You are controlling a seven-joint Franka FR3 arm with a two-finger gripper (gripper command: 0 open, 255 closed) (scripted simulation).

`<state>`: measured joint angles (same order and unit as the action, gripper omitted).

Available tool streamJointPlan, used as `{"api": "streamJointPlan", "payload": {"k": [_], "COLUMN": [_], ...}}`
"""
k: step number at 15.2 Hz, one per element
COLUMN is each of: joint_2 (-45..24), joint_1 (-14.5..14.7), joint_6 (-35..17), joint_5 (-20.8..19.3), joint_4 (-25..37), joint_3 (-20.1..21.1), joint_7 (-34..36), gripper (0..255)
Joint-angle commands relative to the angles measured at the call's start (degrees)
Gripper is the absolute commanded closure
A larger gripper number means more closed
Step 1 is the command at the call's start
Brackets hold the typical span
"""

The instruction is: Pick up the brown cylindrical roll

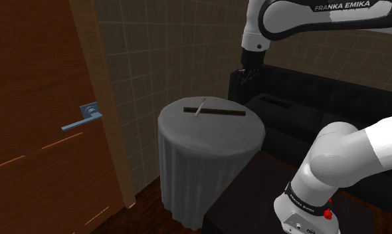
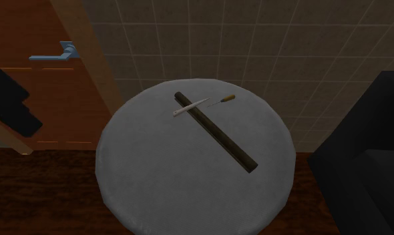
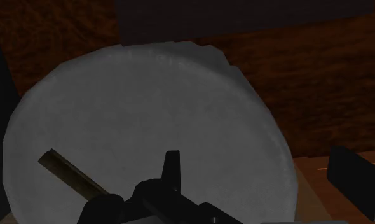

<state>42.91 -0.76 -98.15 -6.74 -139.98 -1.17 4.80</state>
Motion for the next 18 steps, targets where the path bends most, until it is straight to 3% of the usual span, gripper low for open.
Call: {"api": "streamJointPlan", "payload": {"k": [1,11,18], "joint_2": [0.0,-13.3,-27.8], "joint_1": [0.0,-0.4,1.0], "joint_6": [0.0,-16.0,-26.4], "joint_5": [0.0,-6.0,-5.0], "joint_4": [0.0,-0.9,4.2], "joint_3": [0.0,-12.1,-19.7], "joint_7": [0.0,-19.7,-34.3], "gripper": [0,0,0]}}
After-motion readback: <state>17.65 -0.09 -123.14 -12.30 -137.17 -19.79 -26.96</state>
